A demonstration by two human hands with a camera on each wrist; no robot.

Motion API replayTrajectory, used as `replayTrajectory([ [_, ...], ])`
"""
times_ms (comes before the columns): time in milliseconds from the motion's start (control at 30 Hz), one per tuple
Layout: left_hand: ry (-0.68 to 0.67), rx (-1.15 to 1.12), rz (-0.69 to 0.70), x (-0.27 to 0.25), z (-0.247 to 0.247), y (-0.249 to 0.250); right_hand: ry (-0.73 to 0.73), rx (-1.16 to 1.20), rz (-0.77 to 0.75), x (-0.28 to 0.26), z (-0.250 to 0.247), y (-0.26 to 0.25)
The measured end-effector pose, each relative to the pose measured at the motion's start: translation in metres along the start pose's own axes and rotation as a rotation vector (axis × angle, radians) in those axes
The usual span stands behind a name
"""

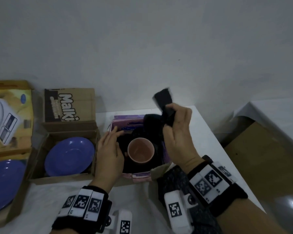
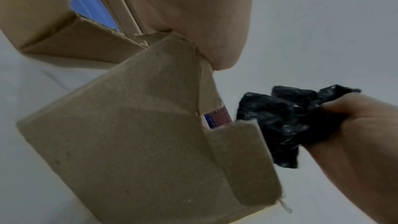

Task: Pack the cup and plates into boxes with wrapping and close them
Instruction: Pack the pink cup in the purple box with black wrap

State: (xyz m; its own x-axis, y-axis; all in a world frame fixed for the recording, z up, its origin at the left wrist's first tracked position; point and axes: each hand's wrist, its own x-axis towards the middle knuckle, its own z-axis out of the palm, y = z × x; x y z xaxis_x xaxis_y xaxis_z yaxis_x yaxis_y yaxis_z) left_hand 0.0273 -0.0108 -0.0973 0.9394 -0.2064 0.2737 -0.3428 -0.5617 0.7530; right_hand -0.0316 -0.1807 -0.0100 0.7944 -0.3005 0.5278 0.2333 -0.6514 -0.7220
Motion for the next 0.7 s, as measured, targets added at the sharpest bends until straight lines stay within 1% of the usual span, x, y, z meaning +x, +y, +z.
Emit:
replayTrajectory([
  [33, 0.001, 0.002, 0.001, 0.000, 0.000, 0.000, -0.093, -0.028, 0.020, -0.006, 0.003, 0.002],
  [100, -0.006, 0.014, 0.008, -0.001, 0.000, -0.001, -0.373, -0.152, 0.048, -0.014, 0.003, 0.007],
  [167, -0.011, 0.030, 0.008, -0.001, 0.000, -0.002, -0.674, -0.384, 0.012, -0.014, -0.004, 0.008],
  [200, -0.013, 0.036, 0.005, -0.002, 0.001, -0.003, -0.785, -0.504, -0.009, -0.011, -0.008, 0.006],
  [233, -0.012, 0.040, 0.000, -0.002, 0.001, -0.004, -0.873, -0.600, -0.011, -0.007, -0.010, 0.003],
  [300, -0.011, 0.047, -0.004, -0.001, 0.003, -0.007, -1.011, -0.707, 0.030, 0.002, -0.009, -0.003],
  [400, -0.011, 0.054, -0.002, 0.000, 0.004, -0.010, -1.242, -0.859, 0.012, 0.005, 0.006, -0.006],
  [500, -0.015, 0.071, 0.006, 0.000, 0.005, -0.011, -1.547, -0.924, 0.023, -0.003, 0.022, -0.001],
  [533, -0.014, 0.070, 0.009, 0.000, 0.005, -0.012, -1.604, -0.932, 0.032, -0.005, 0.024, -0.001],
  [567, -0.012, 0.069, 0.013, 0.000, 0.006, -0.012, -1.603, -0.949, 0.017, -0.005, 0.026, -0.001],
  [600, -0.012, 0.069, 0.016, 0.000, 0.006, -0.013, -1.513, -0.950, 0.013, -0.004, 0.026, -0.001],
  [633, -0.015, 0.072, 0.017, 0.000, 0.006, -0.013, -1.362, -0.938, 0.016, -0.001, 0.023, -0.004],
  [700, -0.018, 0.073, 0.021, 0.001, 0.007, -0.016, -0.985, -0.929, -0.047, 0.004, 0.015, -0.014],
])
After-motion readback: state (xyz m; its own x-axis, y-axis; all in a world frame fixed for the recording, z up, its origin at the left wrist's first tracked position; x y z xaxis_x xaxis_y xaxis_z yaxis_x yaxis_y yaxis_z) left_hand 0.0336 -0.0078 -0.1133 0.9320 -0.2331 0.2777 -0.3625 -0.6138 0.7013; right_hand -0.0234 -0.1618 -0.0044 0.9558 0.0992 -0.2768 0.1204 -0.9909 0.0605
